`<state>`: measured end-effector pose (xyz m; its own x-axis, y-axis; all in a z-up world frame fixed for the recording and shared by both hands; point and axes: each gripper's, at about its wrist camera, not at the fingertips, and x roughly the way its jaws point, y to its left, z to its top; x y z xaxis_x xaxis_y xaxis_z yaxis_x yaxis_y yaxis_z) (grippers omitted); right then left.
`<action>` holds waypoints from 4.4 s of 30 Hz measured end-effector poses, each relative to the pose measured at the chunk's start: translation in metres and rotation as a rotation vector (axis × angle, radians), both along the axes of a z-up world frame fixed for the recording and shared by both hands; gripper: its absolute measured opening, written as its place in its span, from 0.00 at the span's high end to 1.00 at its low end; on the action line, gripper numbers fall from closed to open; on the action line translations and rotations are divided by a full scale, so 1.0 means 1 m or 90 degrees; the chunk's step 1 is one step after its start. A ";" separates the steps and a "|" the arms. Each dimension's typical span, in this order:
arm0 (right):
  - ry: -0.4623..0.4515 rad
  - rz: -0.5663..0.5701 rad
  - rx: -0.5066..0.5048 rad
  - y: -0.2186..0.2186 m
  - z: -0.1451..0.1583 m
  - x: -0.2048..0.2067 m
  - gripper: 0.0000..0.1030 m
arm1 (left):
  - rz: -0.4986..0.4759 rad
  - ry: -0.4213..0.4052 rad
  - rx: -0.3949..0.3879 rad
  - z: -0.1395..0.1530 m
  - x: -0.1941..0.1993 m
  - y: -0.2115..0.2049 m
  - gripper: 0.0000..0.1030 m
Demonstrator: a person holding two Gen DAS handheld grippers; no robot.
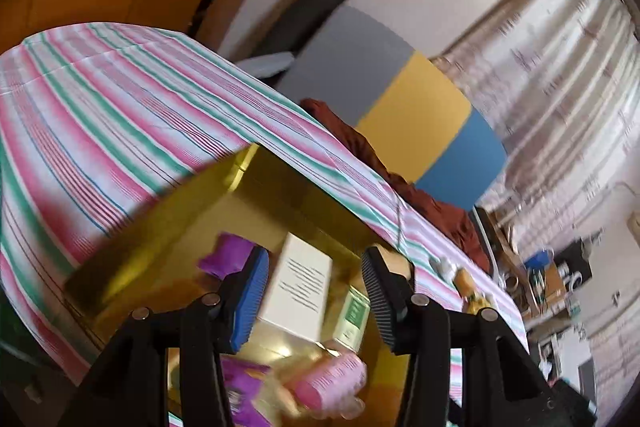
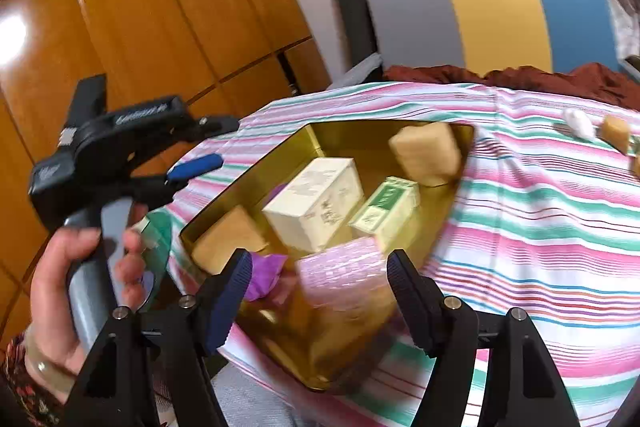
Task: Organize objects
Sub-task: 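Carry both purple snack packets into the gold tray and release them, then move both grippers back to the remaining items on the sheet, then grasp the yellow knit glove with the left gripper while the right gripper grasps the WEIDAN cracker packet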
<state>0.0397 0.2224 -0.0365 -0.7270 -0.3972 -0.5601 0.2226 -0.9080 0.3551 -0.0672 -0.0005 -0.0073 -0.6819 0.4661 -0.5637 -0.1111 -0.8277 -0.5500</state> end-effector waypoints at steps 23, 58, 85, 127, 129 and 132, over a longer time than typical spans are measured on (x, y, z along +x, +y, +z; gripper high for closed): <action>-0.087 -0.198 0.043 0.158 -0.044 0.018 0.31 | -0.309 0.015 -0.154 -0.020 0.088 0.161 0.52; -0.145 -0.213 -0.014 0.429 -0.049 -0.040 0.24 | -0.406 -0.024 -0.201 -0.051 0.108 0.242 0.52; -0.121 -0.330 0.135 0.407 -0.068 -0.043 0.52 | -0.428 -0.033 -0.174 -0.036 0.057 0.329 0.52; -0.103 -0.527 0.173 0.420 -0.070 -0.017 0.54 | -0.370 0.052 -0.223 -0.085 0.018 0.395 0.72; -0.091 -0.524 0.189 0.414 -0.066 -0.016 0.54 | -0.369 0.057 -0.220 -0.085 0.024 0.382 0.72; -0.062 -0.508 0.208 0.403 -0.060 -0.014 0.54 | -0.368 0.065 -0.220 -0.084 0.035 0.367 0.72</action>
